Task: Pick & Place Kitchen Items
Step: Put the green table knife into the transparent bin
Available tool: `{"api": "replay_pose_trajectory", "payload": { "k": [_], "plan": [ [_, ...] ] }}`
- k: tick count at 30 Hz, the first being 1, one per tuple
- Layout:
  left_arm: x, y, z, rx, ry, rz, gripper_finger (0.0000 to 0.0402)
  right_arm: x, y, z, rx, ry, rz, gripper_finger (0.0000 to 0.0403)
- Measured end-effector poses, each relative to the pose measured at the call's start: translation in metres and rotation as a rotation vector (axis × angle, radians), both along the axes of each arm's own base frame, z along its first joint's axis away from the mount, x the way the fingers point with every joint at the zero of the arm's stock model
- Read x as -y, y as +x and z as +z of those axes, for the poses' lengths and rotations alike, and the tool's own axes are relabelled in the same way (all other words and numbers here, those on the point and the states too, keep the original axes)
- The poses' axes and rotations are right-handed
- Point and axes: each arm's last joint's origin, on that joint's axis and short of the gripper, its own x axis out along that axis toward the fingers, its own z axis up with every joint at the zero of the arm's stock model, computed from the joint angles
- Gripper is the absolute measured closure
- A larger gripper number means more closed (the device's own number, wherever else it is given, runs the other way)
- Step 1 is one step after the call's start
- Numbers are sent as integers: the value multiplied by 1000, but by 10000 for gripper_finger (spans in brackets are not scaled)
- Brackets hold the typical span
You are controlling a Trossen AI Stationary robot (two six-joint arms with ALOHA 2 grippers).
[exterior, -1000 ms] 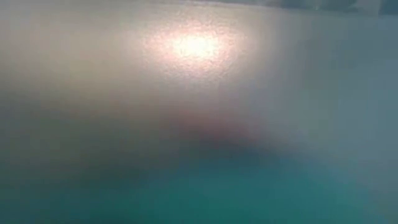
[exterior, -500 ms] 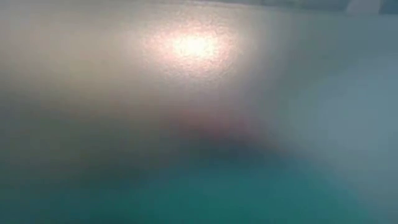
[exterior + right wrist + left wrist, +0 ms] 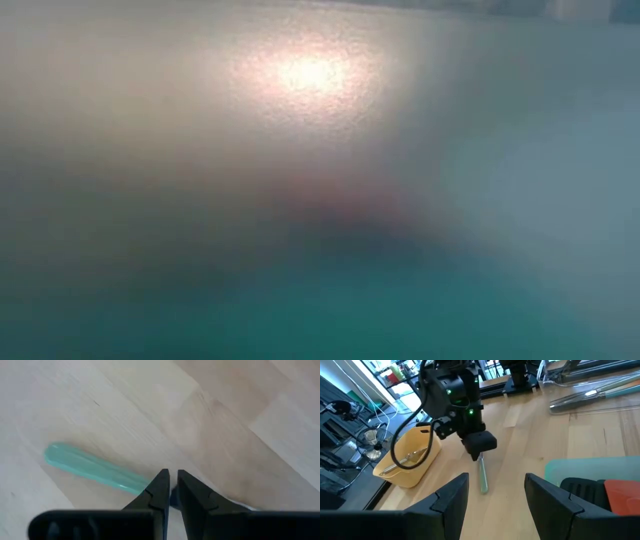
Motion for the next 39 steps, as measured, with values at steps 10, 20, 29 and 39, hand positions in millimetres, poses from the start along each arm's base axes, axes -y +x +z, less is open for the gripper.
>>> {"api": "replay_pose_trajectory", "payload": {
  "k": [10, 20, 29, 39],
  "plan": [
    [-2, -1, -1, -11, 2, 11, 213, -2, 9, 8, 86, 25, 149, 363],
    [-2, -1, -4, -11, -2, 19, 213, -24, 10, 55, 3, 29, 588, 363],
    [-3, 11, -24, -60, 66, 45, 213, -56, -31, 75, -220, -26, 745, 363],
    [-41, 37, -25, -90, 152, 168, 213, -76, -54, 71, -379, -47, 799, 363]
  ]
}}
